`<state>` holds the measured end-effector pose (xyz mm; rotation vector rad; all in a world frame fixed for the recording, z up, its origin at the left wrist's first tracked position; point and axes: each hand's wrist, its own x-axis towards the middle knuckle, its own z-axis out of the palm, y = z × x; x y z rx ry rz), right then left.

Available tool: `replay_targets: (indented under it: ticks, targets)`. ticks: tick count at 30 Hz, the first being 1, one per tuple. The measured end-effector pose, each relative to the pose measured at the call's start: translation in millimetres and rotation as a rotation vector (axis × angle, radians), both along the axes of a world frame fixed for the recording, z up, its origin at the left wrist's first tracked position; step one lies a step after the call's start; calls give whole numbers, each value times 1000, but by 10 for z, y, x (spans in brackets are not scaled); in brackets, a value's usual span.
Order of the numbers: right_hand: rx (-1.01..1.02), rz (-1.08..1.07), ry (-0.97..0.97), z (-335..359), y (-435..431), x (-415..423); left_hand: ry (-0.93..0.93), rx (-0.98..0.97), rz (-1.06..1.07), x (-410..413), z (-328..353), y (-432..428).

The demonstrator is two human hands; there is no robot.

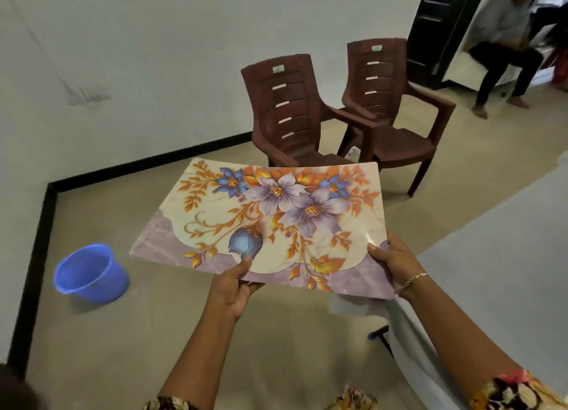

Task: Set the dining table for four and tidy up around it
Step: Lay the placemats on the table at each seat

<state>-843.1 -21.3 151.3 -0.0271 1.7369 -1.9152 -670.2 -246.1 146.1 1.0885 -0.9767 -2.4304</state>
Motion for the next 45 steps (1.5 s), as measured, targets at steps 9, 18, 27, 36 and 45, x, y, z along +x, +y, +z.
replay_targets:
  ticks: [9, 18, 27, 36, 45]
  targets:
    - [24, -247, 21, -149, -272, -828, -9, -47, -212, -1258, -82, -564]
    - [50, -636, 26, -273, 27, -1764, 9, -100, -526, -3067, 9, -531]
    - [204, -1092, 48, -187, 706, -1888, -31, -71, -960, -4381, -157, 240]
    - [317, -1622, -49, -197, 1238, -1671, -49, -55, -1451, -5295, -345, 1521]
    - [321, -2168, -255, -260, 1206, -1767, -50, -95, -1849, -6027, -363, 2401]
